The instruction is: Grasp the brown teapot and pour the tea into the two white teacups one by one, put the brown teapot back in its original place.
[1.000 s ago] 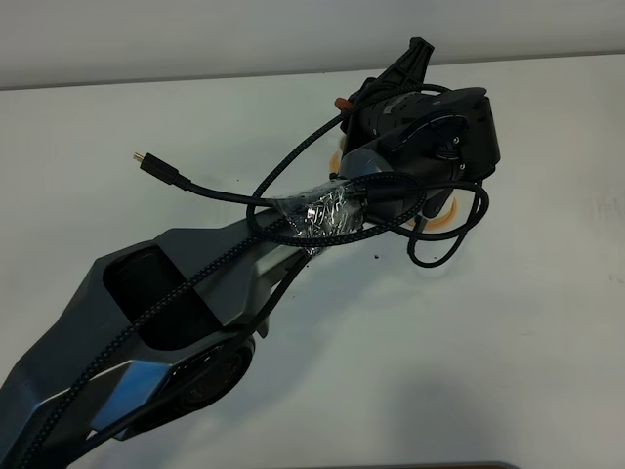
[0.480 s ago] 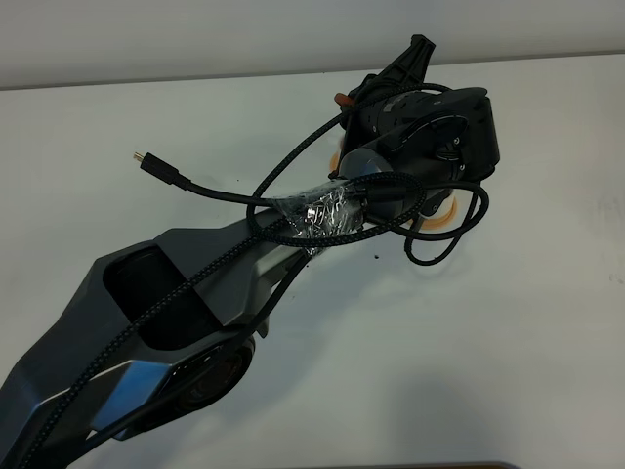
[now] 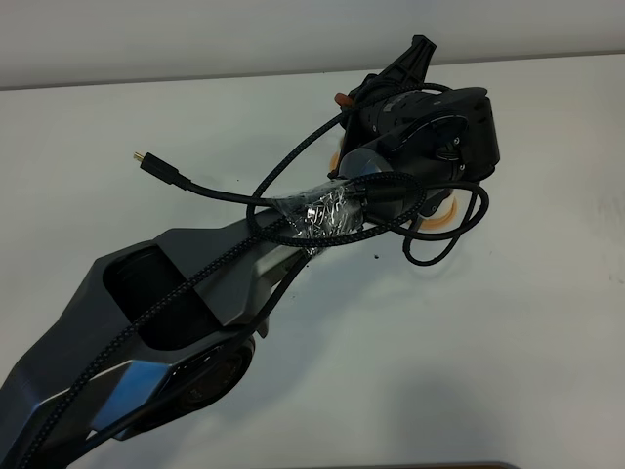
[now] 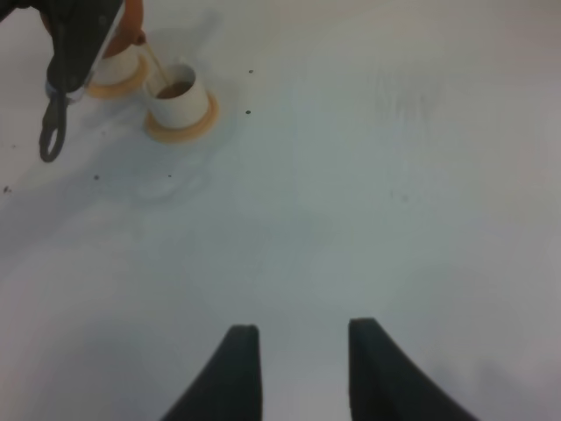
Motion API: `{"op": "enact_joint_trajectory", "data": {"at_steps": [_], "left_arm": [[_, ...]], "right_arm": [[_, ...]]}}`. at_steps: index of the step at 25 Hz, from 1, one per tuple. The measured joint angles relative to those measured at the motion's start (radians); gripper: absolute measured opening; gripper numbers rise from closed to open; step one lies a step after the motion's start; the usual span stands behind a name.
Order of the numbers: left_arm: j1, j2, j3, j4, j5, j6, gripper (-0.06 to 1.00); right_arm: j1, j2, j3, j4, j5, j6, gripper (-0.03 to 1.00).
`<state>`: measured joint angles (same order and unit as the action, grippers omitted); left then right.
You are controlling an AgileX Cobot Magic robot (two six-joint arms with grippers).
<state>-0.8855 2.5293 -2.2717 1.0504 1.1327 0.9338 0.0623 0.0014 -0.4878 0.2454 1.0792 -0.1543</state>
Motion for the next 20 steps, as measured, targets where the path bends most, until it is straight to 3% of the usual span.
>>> {"op": "enact_joint_trajectory", "data": {"at_steps": [20], "left_arm": [[0.000, 0.000, 0.000, 0.002, -0.006, 0.046, 0.11]], "right_arm": [[0.000, 0.000, 0.000, 0.000, 0.000, 0.000, 0.24]]}}
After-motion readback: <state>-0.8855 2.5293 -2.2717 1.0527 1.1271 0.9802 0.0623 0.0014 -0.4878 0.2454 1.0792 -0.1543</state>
